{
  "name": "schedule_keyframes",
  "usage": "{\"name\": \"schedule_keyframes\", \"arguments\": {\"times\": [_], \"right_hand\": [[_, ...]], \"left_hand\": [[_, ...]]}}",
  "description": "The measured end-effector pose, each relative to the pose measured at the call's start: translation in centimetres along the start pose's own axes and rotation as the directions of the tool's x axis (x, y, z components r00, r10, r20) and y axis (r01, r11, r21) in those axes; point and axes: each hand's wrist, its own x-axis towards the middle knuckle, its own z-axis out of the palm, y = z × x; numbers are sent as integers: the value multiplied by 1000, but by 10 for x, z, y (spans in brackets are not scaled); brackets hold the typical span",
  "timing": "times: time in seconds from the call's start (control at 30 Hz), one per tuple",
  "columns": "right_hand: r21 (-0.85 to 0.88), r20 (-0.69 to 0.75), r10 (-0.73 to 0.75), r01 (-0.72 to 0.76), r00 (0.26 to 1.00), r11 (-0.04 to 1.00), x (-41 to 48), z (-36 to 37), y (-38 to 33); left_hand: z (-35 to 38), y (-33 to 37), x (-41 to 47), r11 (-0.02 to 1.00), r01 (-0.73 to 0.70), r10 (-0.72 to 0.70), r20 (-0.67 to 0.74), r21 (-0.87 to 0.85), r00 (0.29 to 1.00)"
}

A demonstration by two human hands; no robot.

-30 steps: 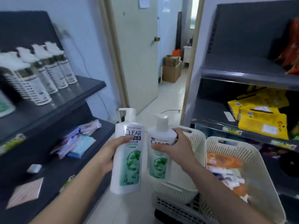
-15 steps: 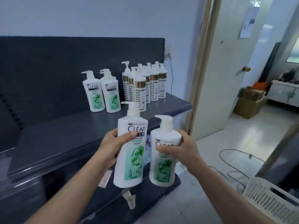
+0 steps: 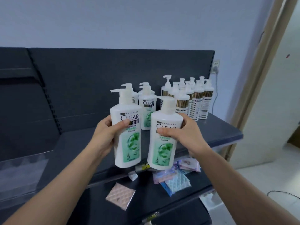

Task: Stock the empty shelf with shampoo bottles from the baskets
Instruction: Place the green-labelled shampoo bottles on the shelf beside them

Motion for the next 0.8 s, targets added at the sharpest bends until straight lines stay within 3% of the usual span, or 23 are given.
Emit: {"name": "schedule_keyframes", "arguments": {"times": [0.37, 0.8], "right_hand": [[-10, 175, -45, 48, 983, 999, 108, 13, 22], [-58, 217, 26, -14, 976, 998, 178, 41, 56]], "left_hand": [[-10, -29, 87, 997, -38, 34, -58, -62, 998], [-33, -61, 163, 998, 68, -68, 50, -8, 996]]}}
